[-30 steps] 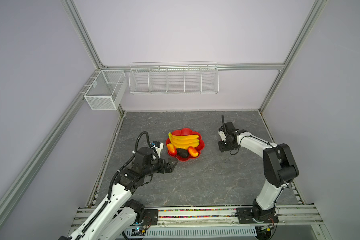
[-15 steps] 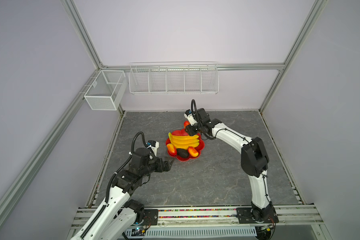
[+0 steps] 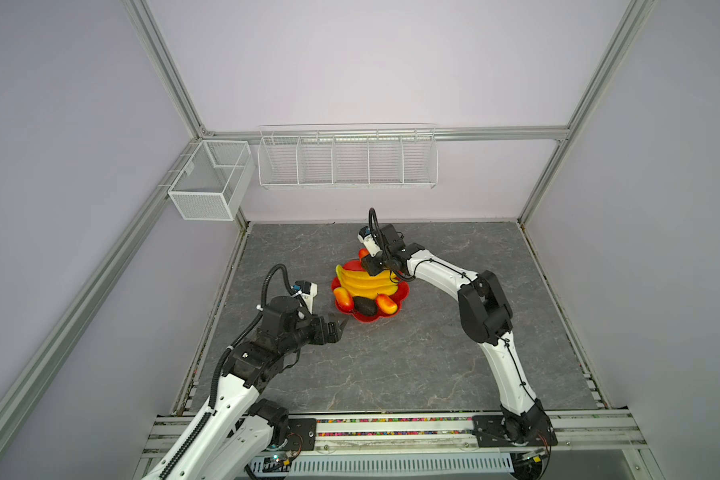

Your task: Place and organize the fake fruits in the fruit bowl

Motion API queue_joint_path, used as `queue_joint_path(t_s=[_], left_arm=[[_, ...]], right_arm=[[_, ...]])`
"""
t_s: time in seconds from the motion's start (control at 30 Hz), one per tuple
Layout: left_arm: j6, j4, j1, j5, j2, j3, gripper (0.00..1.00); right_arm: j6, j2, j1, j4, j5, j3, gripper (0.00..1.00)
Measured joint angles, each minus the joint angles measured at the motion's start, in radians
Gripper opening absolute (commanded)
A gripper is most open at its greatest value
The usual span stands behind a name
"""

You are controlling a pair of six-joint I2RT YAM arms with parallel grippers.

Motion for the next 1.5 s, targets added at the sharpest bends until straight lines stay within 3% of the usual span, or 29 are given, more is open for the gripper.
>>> queue_joint_path(t_s=[0.27, 0.57, 0.6, 0.73, 0.83, 0.97, 1.07, 1.17, 1.23, 1.37, 1.5], left_arm=[[0.000, 0.000, 0.000, 0.000, -0.001, 0.000, 0.99], [0.000, 0.000, 0.000, -0.004, -0.009, 0.000, 0.99], [0.000, -0.002, 0.000, -0.007, -0.010, 0.000, 0.99], [0.002, -0.011, 0.007, -0.036, -0.020, 0.000, 0.99], [0.000, -0.024, 0.015, -0.145, -0.033, 0.003, 0.99], [-0.009, -0.007, 0.016, -0.432, -0.025, 0.028, 0.99], [0.020, 0.095, 0.018, -0.664, 0.010, 0.020, 0.99], [0.137, 0.325, 0.027, -0.925, 0.087, -0.055, 0.99], [0.217, 0.486, 0.059, -1.037, 0.156, -0.137, 0.99], [0.272, 0.705, 0.235, -1.049, 0.272, -0.314, 0.99], [0.254, 0.886, 0.410, -0.934, 0.374, -0.393, 0.99]], right_arm=[[-0.025, 0.048, 0.000, -0.013, 0.022, 0.032, 0.64], [-0.023, -0.040, 0.000, 0.003, 0.024, -0.063, 1.00], [-0.020, -0.071, 0.000, 0.006, 0.023, -0.086, 0.88], [-0.005, -0.218, 0.000, 0.021, 0.019, -0.171, 0.88], [0.038, -0.394, -0.005, 0.056, 0.025, -0.308, 0.88], [0.159, -0.691, -0.081, 0.092, 0.029, -0.584, 0.89], [0.248, -0.908, -0.249, 0.098, 0.036, -0.829, 0.89], [0.296, -1.086, -0.477, 0.083, 0.087, -1.048, 0.89], [0.293, -1.173, -0.568, 0.090, 0.138, -1.164, 0.89], [0.215, -1.306, -0.599, 0.248, 0.240, -1.406, 0.89], [0.145, -1.212, -0.600, 0.499, 0.288, -1.543, 0.89]])
